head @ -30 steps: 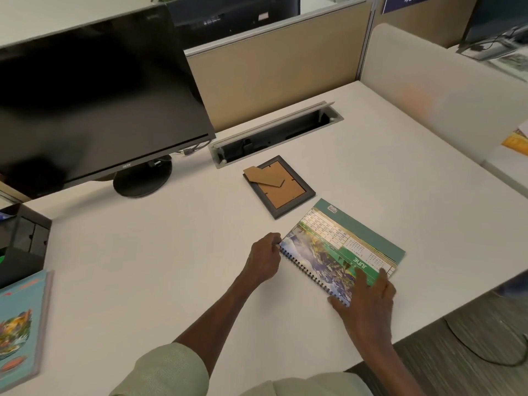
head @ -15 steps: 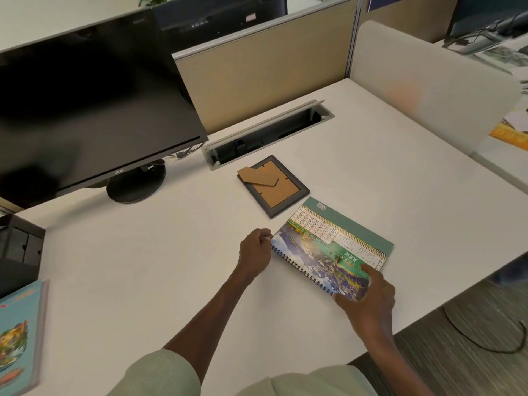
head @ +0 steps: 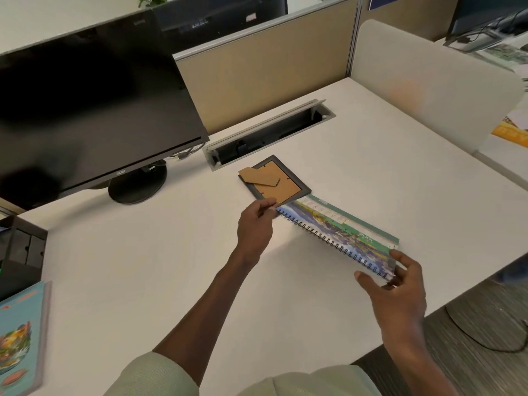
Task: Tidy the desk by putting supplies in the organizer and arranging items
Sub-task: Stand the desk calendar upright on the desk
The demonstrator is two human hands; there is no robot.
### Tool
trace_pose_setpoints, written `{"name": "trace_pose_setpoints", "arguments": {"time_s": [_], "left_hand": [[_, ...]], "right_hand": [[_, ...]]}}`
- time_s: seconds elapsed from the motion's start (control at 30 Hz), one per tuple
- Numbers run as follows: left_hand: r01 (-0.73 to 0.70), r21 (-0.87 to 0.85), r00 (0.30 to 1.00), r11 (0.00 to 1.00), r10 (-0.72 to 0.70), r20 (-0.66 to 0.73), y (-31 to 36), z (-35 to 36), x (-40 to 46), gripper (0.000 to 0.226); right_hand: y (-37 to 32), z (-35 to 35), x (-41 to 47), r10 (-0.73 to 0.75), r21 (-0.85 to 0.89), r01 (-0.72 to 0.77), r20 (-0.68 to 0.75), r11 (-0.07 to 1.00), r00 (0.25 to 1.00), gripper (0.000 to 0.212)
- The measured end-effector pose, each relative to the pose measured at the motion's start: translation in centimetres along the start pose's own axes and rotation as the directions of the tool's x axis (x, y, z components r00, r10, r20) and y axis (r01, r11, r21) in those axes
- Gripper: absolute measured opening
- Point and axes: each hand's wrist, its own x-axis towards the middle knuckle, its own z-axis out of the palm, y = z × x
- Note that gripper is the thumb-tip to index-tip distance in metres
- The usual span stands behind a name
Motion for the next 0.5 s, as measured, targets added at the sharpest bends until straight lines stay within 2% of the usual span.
{"name": "trace_pose_setpoints", "arguments": {"time_s": [0.13,0.3,0.5], "left_hand": [[-0.031,-0.064,0.997,0.998,0.035,0.07,2.5,1.6,-0.2,0.018],[-0.086,-0.065,0.991,0.994,0.092,0.092,4.4,3.6,0.2,0.026],[-0.131,0.032,0.982,0.991,0.125,0.14,4.3,5.0,1.5,0.03]], "right_hand": [[-2.3,-0.5,1.3,-0.045,0.035,0.049,-0.093,0.998,0.995,0.045],[-4.0,-0.7,4.6,-0.134,0.014,0.141,-0.233,0.99,0.963,0.05],[-2.7,-0.8,6.6,-0.137,0.075,0.157,-0.223,0.985,0.965,0.052]]}}
